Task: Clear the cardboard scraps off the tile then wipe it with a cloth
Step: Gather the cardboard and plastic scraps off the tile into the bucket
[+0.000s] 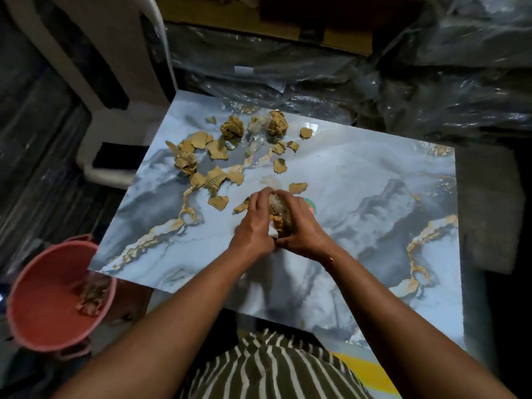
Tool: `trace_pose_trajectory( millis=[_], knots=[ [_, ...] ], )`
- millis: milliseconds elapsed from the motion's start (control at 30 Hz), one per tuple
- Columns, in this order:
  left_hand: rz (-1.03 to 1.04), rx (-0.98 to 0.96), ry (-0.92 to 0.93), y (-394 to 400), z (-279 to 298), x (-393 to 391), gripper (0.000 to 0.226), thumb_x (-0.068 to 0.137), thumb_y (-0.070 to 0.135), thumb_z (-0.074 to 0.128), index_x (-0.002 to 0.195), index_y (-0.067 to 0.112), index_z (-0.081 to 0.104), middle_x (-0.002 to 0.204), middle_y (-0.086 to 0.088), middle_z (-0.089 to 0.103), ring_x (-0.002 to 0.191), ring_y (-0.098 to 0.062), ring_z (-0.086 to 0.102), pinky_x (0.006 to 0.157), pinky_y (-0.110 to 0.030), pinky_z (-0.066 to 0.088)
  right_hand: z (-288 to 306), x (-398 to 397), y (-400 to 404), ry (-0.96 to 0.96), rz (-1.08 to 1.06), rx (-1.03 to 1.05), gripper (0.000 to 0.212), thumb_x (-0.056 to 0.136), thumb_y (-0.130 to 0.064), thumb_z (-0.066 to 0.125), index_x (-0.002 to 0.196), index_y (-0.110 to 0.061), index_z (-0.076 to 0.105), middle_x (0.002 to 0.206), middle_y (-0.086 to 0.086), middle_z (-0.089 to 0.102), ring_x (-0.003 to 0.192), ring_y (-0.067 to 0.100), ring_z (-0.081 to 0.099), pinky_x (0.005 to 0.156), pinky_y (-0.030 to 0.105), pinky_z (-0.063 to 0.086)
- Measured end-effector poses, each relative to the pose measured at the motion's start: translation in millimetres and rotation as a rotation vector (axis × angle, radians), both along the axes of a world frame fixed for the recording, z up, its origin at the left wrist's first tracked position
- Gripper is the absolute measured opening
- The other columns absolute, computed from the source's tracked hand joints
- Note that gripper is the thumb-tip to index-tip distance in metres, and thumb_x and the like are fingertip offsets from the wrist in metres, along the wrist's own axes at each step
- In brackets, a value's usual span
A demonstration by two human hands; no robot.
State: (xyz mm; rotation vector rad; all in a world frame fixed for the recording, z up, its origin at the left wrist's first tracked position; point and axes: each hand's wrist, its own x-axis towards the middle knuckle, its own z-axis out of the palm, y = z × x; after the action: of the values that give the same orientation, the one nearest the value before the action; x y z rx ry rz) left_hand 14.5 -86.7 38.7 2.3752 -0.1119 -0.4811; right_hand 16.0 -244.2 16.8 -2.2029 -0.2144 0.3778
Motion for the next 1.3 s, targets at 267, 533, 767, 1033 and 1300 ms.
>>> trace_pose_trajectory(
  millis=[267,533,767,1033,1300],
  knots=[
    [0.162,-0.023,-0.050,96,1,-22,0.109,0.072,0.001,0.077,0.154,0.032,0.012,0.157,-0.003,0.022,0.123,-0.037,0.056,0.091,-0.051,0.055,1,3,94,-0.014,0.165,0.002,0.104,0.071,-0.016,0.091,0.155,-0.024,0.031,0.139,0.008,0.040,0.122,0.016,0.043,0.086,0.000,0.037],
    [0.282,-0.061,-0.134,234,-5,-57,0.111,0.073,-0.001,0.078,0.148,0.041,0.008,0.154,-0.001,0.022,0.129,-0.031,0.053,0.099,-0.046,0.053,14,-12,236,-0.007,0.283,0.024,0.103,0.069,-0.019,0.094,0.153,-0.029,0.035,0.136,0.003,0.042,0.117,0.006,0.043,0.088,0.002,0.041],
    [0.458,-0.066,-0.148,364,-4,-105,0.103,0.069,-0.002,0.076,0.153,0.026,0.024,0.147,-0.010,0.037,0.126,-0.033,0.055,0.101,-0.042,0.051,11,-37,376,-0.012,0.460,0.026,0.106,0.067,-0.019,0.094,0.154,-0.027,0.035,0.142,0.008,0.044,0.119,0.005,0.041,0.090,0.003,0.039],
    [0.741,-0.014,-0.071,457,-26,-157,0.107,0.069,-0.007,0.073,0.158,0.021,0.020,0.147,-0.019,0.040,0.135,-0.034,0.045,0.108,-0.031,0.040,-6,-54,498,0.037,0.714,-0.035,0.111,0.065,-0.014,0.095,0.157,-0.014,0.033,0.150,0.016,0.041,0.140,0.029,0.039,0.102,0.017,0.028],
    [0.961,-0.010,0.042,527,-74,-181,0.119,0.068,0.003,0.080,0.155,0.047,0.012,0.158,-0.014,0.024,0.142,-0.044,0.041,0.111,-0.052,0.045,-51,-59,593,0.098,0.886,-0.051,0.127,0.056,-0.014,0.098,0.161,-0.012,0.027,0.155,0.017,0.041,0.144,0.027,0.041,0.120,0.030,0.032]
  ],
)
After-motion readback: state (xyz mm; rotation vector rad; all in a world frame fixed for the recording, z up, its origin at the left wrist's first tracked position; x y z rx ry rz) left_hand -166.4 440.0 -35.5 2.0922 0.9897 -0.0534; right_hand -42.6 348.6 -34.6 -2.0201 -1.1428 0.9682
